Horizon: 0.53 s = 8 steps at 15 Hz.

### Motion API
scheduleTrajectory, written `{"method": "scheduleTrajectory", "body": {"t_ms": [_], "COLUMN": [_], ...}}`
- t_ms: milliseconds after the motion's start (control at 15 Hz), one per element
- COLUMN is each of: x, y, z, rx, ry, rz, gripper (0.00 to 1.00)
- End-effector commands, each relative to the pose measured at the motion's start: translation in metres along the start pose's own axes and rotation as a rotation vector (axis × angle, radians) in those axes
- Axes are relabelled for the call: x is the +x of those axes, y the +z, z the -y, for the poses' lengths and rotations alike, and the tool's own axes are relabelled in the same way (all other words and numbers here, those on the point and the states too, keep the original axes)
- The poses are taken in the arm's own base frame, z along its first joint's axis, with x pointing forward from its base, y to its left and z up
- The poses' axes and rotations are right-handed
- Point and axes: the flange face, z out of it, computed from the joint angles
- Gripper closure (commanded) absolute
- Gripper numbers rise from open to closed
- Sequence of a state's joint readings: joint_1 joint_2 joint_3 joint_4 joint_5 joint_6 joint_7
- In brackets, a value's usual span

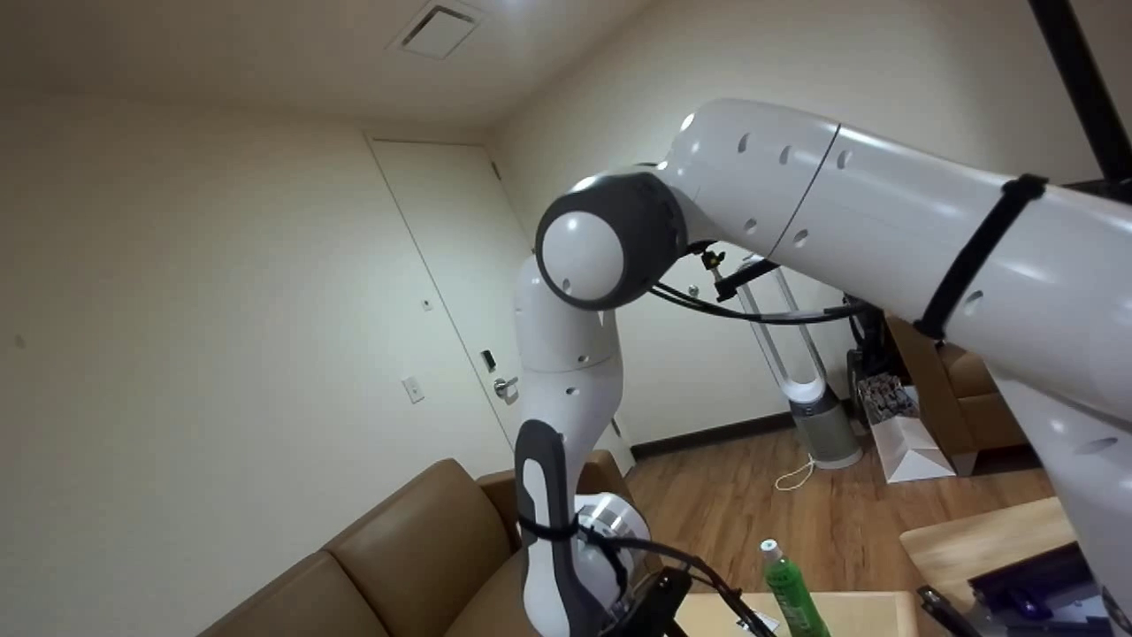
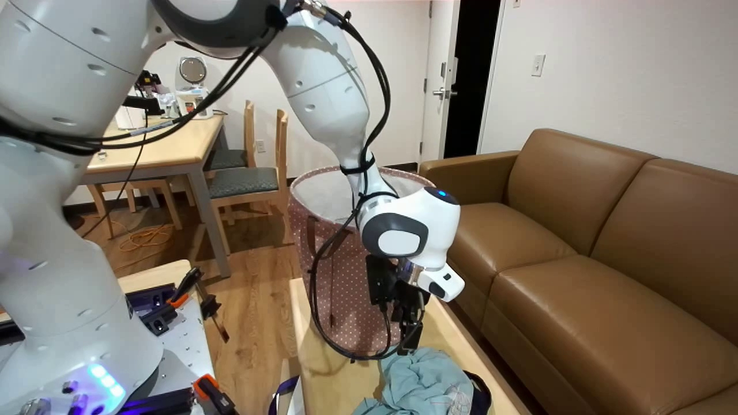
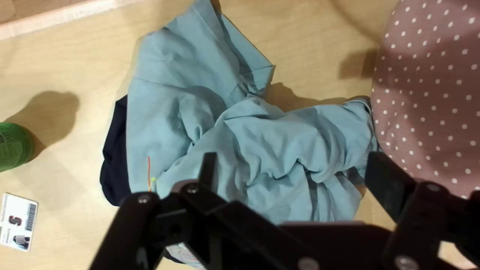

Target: Pick up the clothes from the table and put them in the laundry bag

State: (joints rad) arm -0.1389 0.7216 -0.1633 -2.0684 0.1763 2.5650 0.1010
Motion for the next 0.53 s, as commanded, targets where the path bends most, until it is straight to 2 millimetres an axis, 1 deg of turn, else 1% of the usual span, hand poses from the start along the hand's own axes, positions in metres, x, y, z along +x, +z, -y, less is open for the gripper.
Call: {"method": "scheduleTrajectory", "body": {"t_ms": [0,67,200,267,333,400,467], "x": [0.006,0.01,0.015,0.02,0.028,0.033,0.038], "y": [0.007,0.011,0.01,0.016,0.028,0.038,0.052], "z": [0.004,0.006,0.006,0.002,-0.006,-0.013,-0.022], "rx": [-0.002,-0.003,-0.011,0.0,0.012,0.024,0.034], "ry": [-0.001,-0.002,0.023,0.006,0.043,0.04,0.053], "rz": [0.002,0.001,-0.029,-0.032,-0.025,-0.011,0.002], "gripper": [0.0,0.0,0.0,0.0,0.0,0.0,0.0]}}
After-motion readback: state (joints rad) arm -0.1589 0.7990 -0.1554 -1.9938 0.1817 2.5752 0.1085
